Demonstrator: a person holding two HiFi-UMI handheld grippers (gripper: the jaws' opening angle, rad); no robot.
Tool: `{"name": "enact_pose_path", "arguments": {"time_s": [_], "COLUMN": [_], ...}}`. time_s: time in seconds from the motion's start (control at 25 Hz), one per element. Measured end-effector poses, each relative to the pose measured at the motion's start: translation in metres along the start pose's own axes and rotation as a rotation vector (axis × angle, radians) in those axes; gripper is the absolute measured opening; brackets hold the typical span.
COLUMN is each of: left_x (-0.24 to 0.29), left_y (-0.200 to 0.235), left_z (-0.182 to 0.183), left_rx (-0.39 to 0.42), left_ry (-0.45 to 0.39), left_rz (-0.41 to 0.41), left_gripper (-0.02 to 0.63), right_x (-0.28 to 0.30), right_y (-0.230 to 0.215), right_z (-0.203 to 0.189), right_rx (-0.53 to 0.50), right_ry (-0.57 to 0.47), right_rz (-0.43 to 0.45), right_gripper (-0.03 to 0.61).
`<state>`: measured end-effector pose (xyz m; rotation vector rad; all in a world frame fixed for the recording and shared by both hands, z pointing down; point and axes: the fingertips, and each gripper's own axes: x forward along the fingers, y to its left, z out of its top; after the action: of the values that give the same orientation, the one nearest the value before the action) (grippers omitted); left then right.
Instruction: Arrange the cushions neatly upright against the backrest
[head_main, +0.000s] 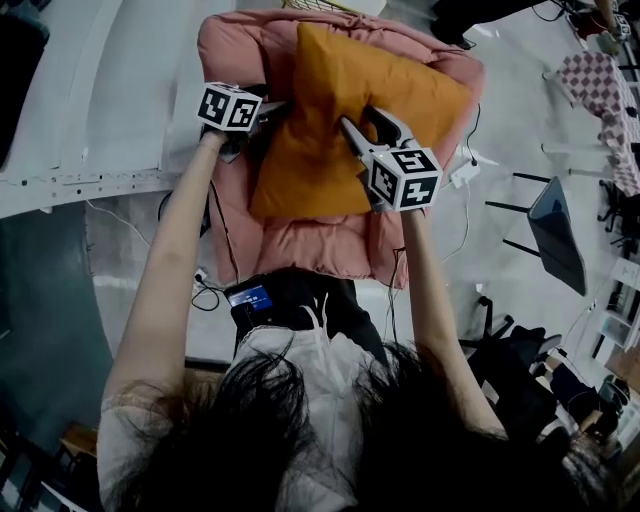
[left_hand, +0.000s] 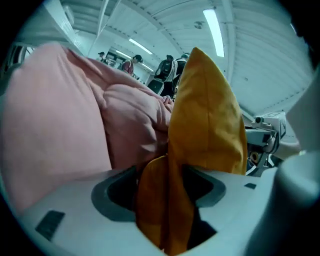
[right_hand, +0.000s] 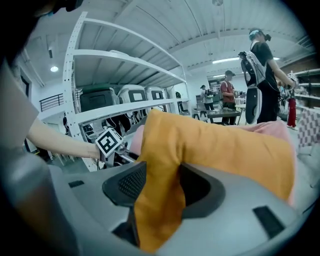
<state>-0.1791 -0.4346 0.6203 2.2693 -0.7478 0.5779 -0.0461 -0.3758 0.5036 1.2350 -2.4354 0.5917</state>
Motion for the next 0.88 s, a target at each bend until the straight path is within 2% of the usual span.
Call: {"name": "enact_pose_path", "arguments": {"time_s": [0.16,0.32,0.52,0.64,0.72,0.76,0.8,0.88], "left_x": [0.013,0.005,0.004,-0.001,0.000,0.003,0.009,0.022], "left_y": [0.005,0.004,0.000,0.006,0.015,0.018,0.018,0.008], "left_z": [-0.004,0.005,0.007,0.015,0.019,0.018,0.015,0.004], "left_rx": [-0.112,-0.149,-0.167,-0.242,-0.285,-0.282,-0.264,-0.221], "left_ry": [-0.005,-0.059,-0.093,-0.193,-0.243,-0.239,-0.213,-0.128], "left_rz": [-0.142,-0.236,-0.247,-0.257,-0.218,-0.189,-0.171,-0.186], "left_gripper": [0.313,0.311,0.311,0.304,0.264,0.227,0.222,0.224], "right_x": [0.002,0.002,-0.003,-0.003,-0.004,-0.004,-0.004,-0.004], "right_y": [-0.003,-0.004,-0.004,-0.004,-0.004,-0.004,-0.004,-0.005], "right_z": [0.001,0.004,0.002,0.002,0.002,0.002,0.001,0.001], "right_rx": [0.023,0.028,0.028,0.031,0.037,0.039,0.041,0.044], "right_ry": [-0.015,-0.029,-0.029,-0.032,-0.038,-0.041,-0.042,-0.043], "right_rz": [-0.020,-0.015,-0.004,0.002,0.003,0.002,0.002,0.003], "right_gripper": [0.210,0.210,0.210,0.210,0.210,0.210,0.210,0.210]}}
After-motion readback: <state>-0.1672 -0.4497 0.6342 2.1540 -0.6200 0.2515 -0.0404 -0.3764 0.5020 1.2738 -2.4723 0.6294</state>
